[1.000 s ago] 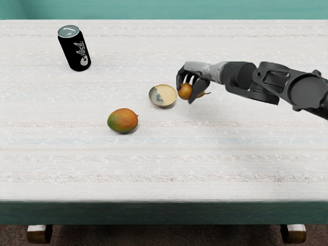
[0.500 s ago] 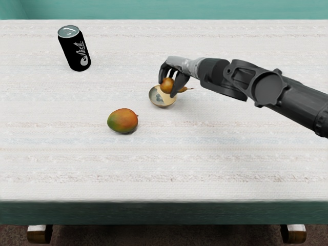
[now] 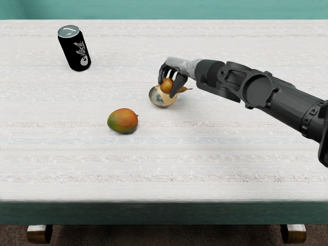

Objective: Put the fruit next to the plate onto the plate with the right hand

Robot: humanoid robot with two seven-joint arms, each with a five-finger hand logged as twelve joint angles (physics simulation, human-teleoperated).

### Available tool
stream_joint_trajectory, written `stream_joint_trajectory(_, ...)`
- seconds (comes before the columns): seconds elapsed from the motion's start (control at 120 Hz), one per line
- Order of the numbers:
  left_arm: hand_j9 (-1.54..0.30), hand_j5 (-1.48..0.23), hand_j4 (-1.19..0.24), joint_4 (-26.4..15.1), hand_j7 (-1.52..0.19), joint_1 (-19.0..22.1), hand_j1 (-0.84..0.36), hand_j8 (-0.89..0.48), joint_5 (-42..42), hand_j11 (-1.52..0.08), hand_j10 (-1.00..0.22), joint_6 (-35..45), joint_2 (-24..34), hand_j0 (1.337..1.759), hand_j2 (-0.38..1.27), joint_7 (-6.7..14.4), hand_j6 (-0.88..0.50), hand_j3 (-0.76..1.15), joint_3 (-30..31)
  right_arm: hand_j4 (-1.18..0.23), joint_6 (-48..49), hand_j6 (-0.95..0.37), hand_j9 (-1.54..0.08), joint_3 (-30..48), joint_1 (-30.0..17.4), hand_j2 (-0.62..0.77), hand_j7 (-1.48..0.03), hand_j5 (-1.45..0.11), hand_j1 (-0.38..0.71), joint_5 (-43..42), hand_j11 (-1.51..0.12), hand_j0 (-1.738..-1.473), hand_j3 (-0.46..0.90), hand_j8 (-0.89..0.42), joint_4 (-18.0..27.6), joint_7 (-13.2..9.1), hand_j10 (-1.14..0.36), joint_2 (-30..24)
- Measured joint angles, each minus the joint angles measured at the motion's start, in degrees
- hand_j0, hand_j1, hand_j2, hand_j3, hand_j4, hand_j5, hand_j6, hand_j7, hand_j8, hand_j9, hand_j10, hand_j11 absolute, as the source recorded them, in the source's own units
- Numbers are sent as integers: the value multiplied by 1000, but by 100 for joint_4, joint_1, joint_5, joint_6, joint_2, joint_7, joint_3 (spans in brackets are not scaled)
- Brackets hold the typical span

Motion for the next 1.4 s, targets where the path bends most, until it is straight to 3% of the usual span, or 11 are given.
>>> stream_joint_trajectory(0.367, -1, -1, -1, 0, -1, 0, 348, -1, 0, -1, -1, 0, 0, 1658, 0, -1, -1, 0, 0, -753, 28, -514, -1069, -12, 17, 296, -1011, -1055, 308, -45, -1097, -1653, 0, -497, -185, 17, -602, 6)
stream_joint_trajectory(0.6, -1, -1, -1, 0, -1, 0, 348, -1, 0, -1, -1, 1, 0, 1658, 0, -1, -1, 0, 0, -751, 56, -515, -1067, -19, 27, 298, -1009, -1054, 309, -53, -1094, -1653, 0, -497, -188, 272, -602, 6)
stream_joint_trajectory(0.825, -1, -1, -1, 0, -1, 0, 348, -1, 0, -1, -1, -1, 0, 1658, 0, 1, -1, 0, 0, -739, 57, -522, -1046, -22, 28, 286, -991, -1032, 307, -57, -1073, -1653, 0, -506, -188, 335, -608, 6)
stream_joint_trajectory(1.192, -1, -1, -1, 0, -1, 0, 348, -1, 0, -1, -1, 1, 0, 1658, 0, 0, -1, 0, 1, -580, 25, -521, -774, -23, 29, 46, -762, -771, 270, -37, -781, -1657, 0, -517, -197, 312, -556, 7)
stream_joint_trajectory(1.4, -1, -1, -1, 0, -1, 0, 348, -1, 0, -1, -1, 1, 0, 1658, 0, 1, -1, 0, 1, -503, 7, -482, -659, -17, 32, -5, -656, -659, 227, -11, -662, -1658, 0, -477, -199, 293, -495, 7)
